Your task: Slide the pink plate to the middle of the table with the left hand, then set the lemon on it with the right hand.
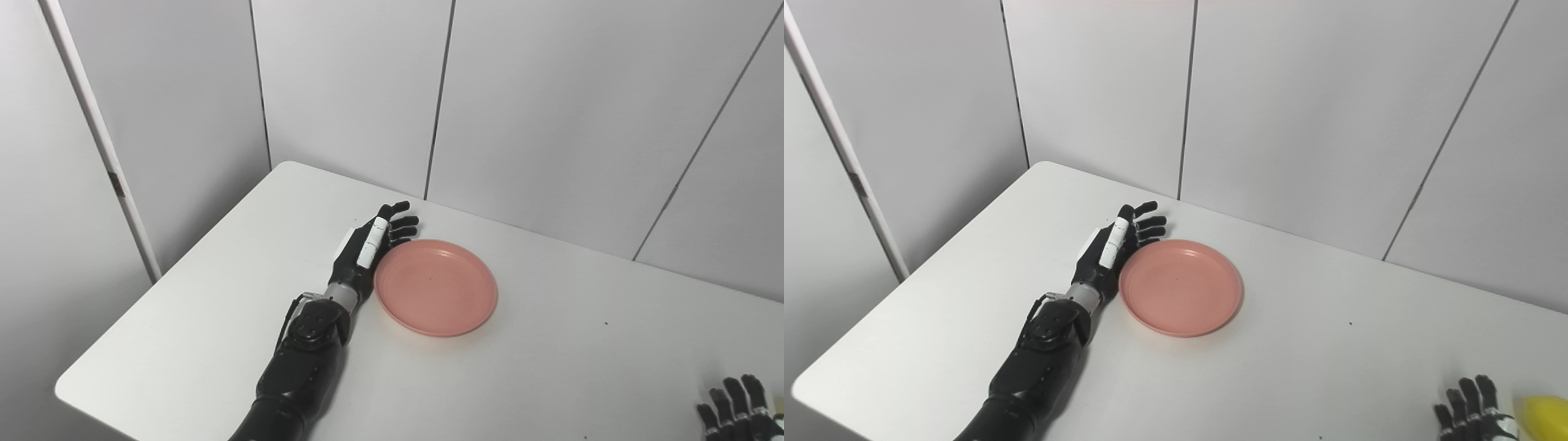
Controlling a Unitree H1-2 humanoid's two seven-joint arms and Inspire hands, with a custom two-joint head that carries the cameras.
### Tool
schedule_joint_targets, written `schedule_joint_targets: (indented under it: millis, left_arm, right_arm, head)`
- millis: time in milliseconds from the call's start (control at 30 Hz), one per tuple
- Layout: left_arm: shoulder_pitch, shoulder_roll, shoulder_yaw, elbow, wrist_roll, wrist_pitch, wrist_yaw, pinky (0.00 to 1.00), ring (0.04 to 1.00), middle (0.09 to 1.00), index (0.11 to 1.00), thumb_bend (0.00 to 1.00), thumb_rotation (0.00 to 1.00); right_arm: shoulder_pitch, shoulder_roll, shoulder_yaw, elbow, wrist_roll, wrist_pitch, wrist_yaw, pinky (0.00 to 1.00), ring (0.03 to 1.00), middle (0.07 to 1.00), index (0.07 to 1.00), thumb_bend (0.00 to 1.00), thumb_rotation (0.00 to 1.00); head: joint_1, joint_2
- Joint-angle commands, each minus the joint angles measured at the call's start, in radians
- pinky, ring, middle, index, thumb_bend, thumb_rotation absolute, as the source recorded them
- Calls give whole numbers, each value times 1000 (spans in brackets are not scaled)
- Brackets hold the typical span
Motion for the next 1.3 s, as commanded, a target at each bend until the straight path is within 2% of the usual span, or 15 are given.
schedule_joint_targets:
  millis: [0, 400, 633, 1267]
  left_arm:
    - [22, -19, -5, 30, 3, -4, -5, 772, 772, 758, 795, 991, 907]
    - [43, -38, -25, 28, 18, -3, -10, 774, 774, 762, 789, 1000, 915]
    - [56, -58, -39, 40, 23, 3, -18, 780, 760, 749, 817, 992, 918]
    - [43, -83, -63, 74, 47, -16, -18, 767, 749, 739, 798, 960, 922]
  right_arm:
    - [43, 14, 11, 26, 1, 28, 3, 1000, 1000, 990, 998, 762, 917]
    - [51, 17, 24, -1, -10, 32, -6, 1000, 1000, 990, 995, 709, 951]
    - [51, 25, 29, -9, -18, 24, -8, 1000, 1000, 995, 998, 665, 972]
    - [57, 43, 47, -37, -36, 31, -27, 1000, 1000, 999, 1000, 630, 997]
  head:
    - [-2, 4]
    - [-31, 18]
    - [-50, 24]
    - [-110, 45]
